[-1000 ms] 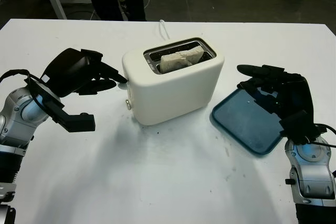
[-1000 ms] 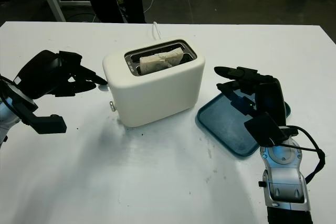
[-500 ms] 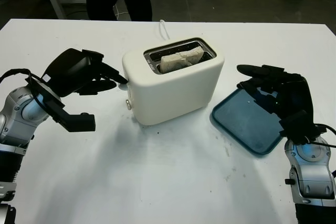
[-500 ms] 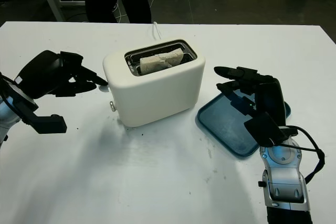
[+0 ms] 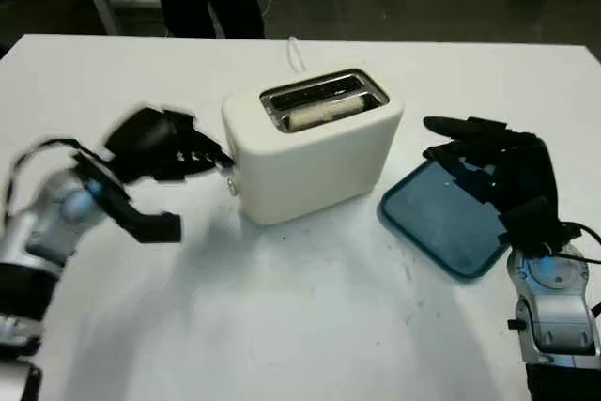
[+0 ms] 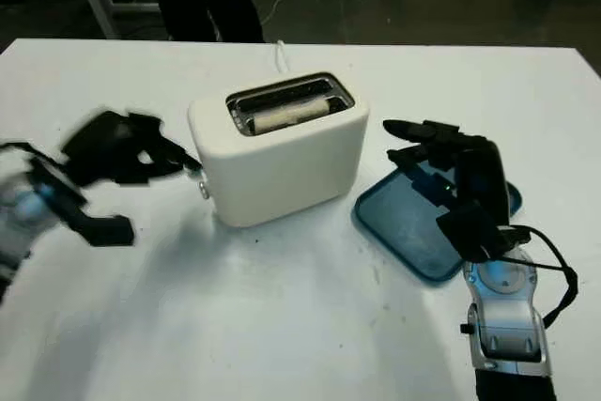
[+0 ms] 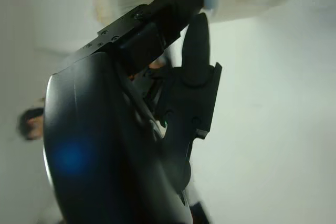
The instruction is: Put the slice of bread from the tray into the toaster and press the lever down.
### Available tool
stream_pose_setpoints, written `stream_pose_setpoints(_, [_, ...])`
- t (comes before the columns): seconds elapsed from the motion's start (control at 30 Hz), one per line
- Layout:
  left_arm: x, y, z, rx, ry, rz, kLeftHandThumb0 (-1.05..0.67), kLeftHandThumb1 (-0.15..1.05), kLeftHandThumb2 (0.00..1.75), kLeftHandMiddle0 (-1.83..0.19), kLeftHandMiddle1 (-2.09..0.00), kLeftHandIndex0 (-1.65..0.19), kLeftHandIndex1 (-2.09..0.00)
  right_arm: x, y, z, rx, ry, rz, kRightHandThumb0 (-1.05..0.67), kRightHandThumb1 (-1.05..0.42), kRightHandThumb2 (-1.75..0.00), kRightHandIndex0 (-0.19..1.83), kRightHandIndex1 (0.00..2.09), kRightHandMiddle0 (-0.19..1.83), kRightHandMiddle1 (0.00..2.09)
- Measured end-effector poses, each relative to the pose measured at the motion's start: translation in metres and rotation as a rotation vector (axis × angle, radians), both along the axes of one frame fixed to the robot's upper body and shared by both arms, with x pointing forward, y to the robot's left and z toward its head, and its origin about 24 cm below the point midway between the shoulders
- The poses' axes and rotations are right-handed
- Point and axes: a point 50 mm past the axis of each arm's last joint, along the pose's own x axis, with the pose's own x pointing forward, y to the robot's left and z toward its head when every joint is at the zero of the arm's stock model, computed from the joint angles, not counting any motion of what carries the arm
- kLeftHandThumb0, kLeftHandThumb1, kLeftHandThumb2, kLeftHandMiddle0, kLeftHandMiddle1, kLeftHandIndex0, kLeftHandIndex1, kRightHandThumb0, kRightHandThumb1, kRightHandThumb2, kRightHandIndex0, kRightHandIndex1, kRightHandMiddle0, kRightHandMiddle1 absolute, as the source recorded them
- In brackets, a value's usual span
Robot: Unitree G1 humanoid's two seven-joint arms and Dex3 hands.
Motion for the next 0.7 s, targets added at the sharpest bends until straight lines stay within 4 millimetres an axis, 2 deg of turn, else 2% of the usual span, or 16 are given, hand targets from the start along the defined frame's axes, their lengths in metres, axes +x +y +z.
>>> stream_pose_setpoints(0.1, [0.004, 0.004, -0.011, -0.019, 0.032, 0.019, -0.25, 0.92, 0.17, -0.71, -1.39, -1.10, -0.04, 0.000, -0.001, 0.000, 0.001, -0.001, -0.003, -0.40, -0.92, -0.11, 0.90, 0.71, 1.04, 0.00])
stream_pose_setpoints(0.17, [0.006, 0.007, -0.017, -0.033, 0.047, 0.037, -0.26, 0.92, 0.21, -0.68, -1.40, -1.07, -0.03, 0.000, -0.002, 0.000, 0.001, -0.002, -0.008, -0.40, -0.92, -0.11, 0.89, 0.71, 1.04, 0.00])
stream_pose_setpoints(0.3, [0.007, 0.009, -0.023, -0.069, 0.046, 0.046, -0.25, 0.92, 0.13, -0.72, -1.43, -1.10, -0.05, 0.000, -0.002, 0.001, 0.000, -0.003, -0.010, -0.40, -0.92, -0.11, 0.87, 0.70, 1.03, 0.00])
stream_pose_setpoints(0.53, [0.006, 0.009, -0.025, -0.092, 0.036, 0.034, -0.25, 0.92, 0.18, -0.69, -1.41, -1.09, -0.05, 0.000, -0.003, 0.001, -0.003, -0.003, -0.013, -0.42, -0.92, -0.11, 0.88, 0.66, 1.02, 0.00])
stream_pose_setpoints(0.7, [0.004, 0.010, -0.023, -0.088, 0.020, 0.025, -0.25, 0.92, 0.16, -0.69, -1.50, -1.09, -0.05, 0.000, -0.003, 0.001, -0.014, -0.003, -0.017, -0.43, -0.92, -0.12, 0.90, 0.63, 1.03, 0.01])
